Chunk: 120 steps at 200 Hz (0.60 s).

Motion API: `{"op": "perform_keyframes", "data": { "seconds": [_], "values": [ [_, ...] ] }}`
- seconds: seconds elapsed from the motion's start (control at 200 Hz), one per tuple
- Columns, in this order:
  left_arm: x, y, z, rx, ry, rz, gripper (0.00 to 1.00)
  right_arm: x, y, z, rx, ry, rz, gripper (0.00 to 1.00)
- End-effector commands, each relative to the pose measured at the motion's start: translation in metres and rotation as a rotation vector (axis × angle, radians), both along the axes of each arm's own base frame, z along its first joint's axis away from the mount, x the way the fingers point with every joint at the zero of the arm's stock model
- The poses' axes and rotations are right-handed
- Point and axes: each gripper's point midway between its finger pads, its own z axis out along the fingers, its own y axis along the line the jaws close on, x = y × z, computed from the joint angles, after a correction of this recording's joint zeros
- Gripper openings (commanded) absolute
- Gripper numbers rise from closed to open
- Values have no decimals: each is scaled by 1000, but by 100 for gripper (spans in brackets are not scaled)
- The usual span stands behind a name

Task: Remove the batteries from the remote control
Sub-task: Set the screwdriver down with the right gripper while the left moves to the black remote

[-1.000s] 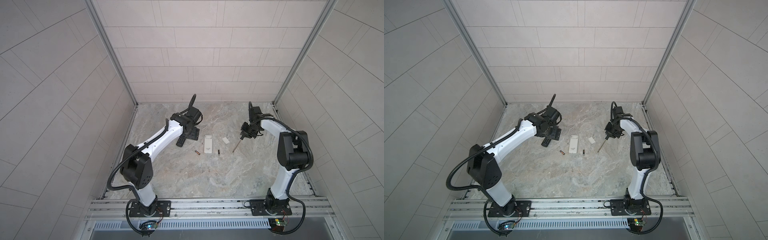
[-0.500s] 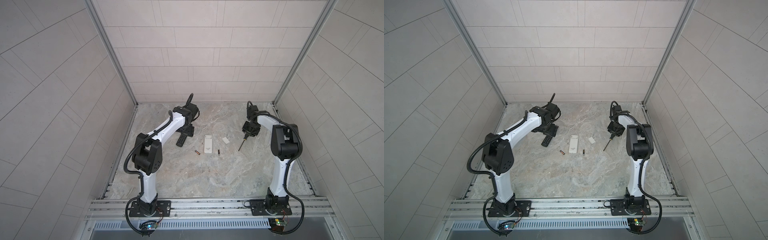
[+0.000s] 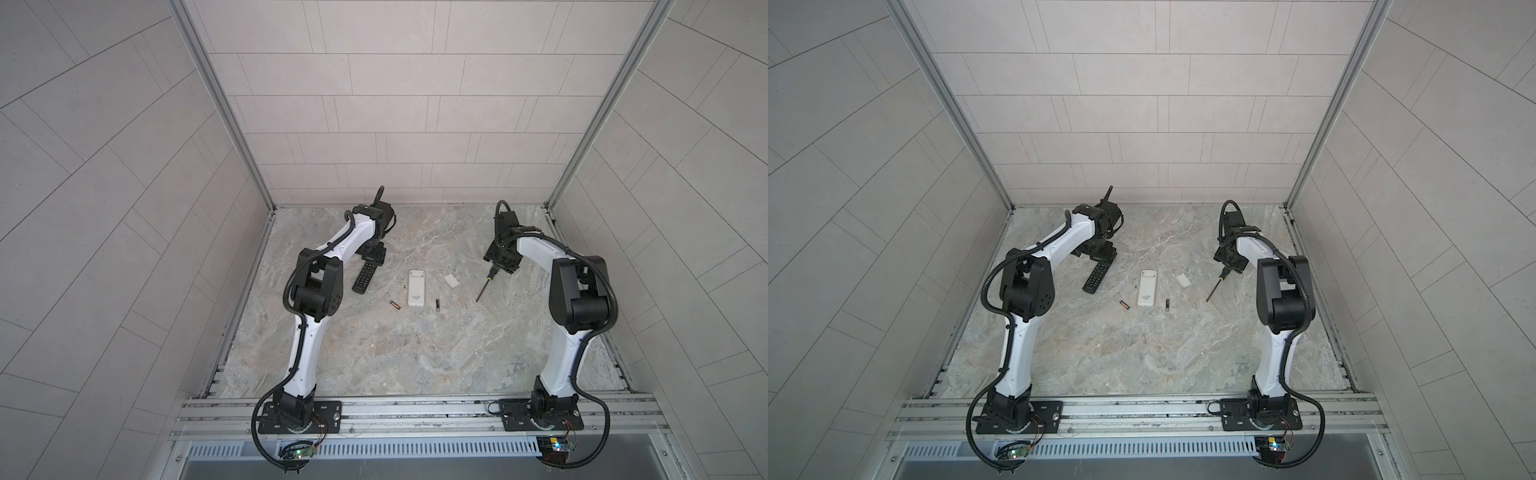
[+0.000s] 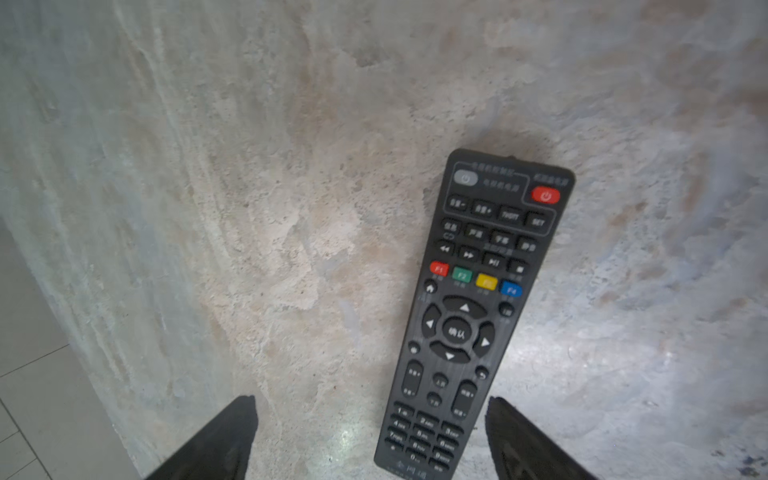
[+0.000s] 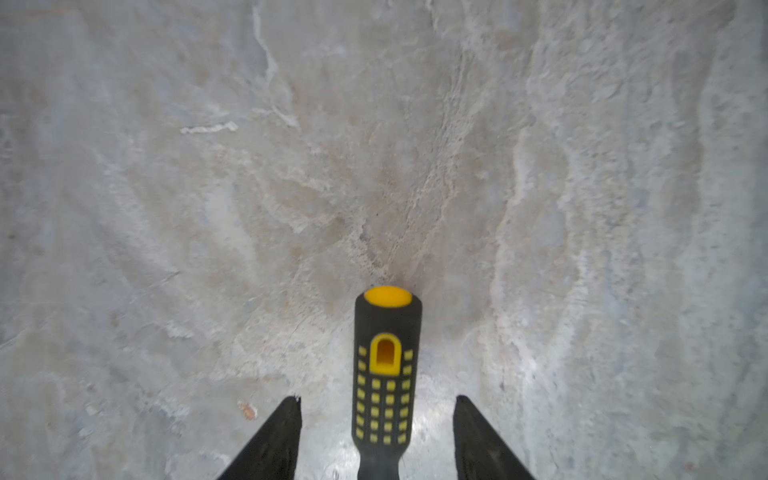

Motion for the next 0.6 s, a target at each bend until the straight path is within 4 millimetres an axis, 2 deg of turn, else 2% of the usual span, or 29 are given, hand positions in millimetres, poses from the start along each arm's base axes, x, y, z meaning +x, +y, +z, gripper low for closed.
{"op": "perform_keyframes", "data": {
  "seconds": [0.0, 0.095, 0.25, 0.37, 0.435, 0.595],
  "values": [
    [0, -3, -5, 8, 46, -47, 92, -1, 2, 16, -36, -55, 21, 67],
    [3, 2, -17, 56, 72, -45, 92, -12, 10, 14, -61, -31, 52, 69],
    [9, -2, -35, 55, 85, -32, 89, -23, 24, 26, -101, -58, 95, 70],
    [8, -2, -47, 61, 114, -27, 80, -27, 33, 34, -105, -58, 122, 70],
    [6, -3, -48, 55, 118, -20, 75, -29, 34, 39, -108, -66, 128, 70],
    [2, -3, -46, 39, 114, 10, 73, -31, 38, 47, -110, -74, 148, 70]
  ]
}}
